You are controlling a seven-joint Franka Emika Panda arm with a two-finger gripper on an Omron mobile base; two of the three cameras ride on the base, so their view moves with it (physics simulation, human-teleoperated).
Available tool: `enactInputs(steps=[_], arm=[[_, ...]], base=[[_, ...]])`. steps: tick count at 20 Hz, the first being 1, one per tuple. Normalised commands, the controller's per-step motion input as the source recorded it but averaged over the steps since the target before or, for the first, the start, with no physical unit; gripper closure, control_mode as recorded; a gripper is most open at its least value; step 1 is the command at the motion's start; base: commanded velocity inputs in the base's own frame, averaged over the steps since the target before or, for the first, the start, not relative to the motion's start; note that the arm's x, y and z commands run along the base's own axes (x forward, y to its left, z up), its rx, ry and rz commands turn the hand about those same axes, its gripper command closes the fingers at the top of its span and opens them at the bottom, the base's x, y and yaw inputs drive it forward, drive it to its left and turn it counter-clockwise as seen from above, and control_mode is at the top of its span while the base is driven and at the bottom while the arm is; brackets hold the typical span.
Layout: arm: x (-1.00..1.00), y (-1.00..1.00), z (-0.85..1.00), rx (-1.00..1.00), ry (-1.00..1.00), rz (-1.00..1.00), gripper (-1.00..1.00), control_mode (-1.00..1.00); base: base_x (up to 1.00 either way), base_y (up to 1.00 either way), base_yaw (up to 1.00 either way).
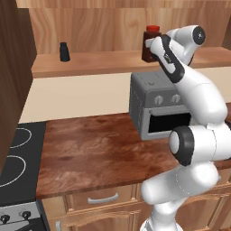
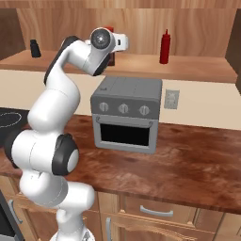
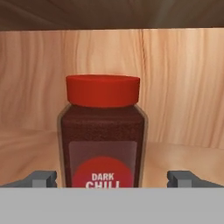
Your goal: Collect the paprika, ketchup, and shaker from the cabinet and place them next to the stove.
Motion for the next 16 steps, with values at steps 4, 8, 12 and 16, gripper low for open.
enactInputs(steps=[4,8,12,16], arm=[[0.05,0.17,0.00,-0.01,0.05,0.00,-1.00,-1.00],[0.03,0.12,0.00,-0.01,0.05,0.00,-1.00,-1.00],[0.12,-0.05,0.00,0.00,0.01,0.00,-1.00,-1.00],[0.15,-0.01,0.00,0.00,0.02,0.00,-1.00,-1.00]], base=[[0.00,0.00,0.00],[0.00,0.00,0.00],[0.00,0.00,0.00],[0.00,0.00,0.00]])
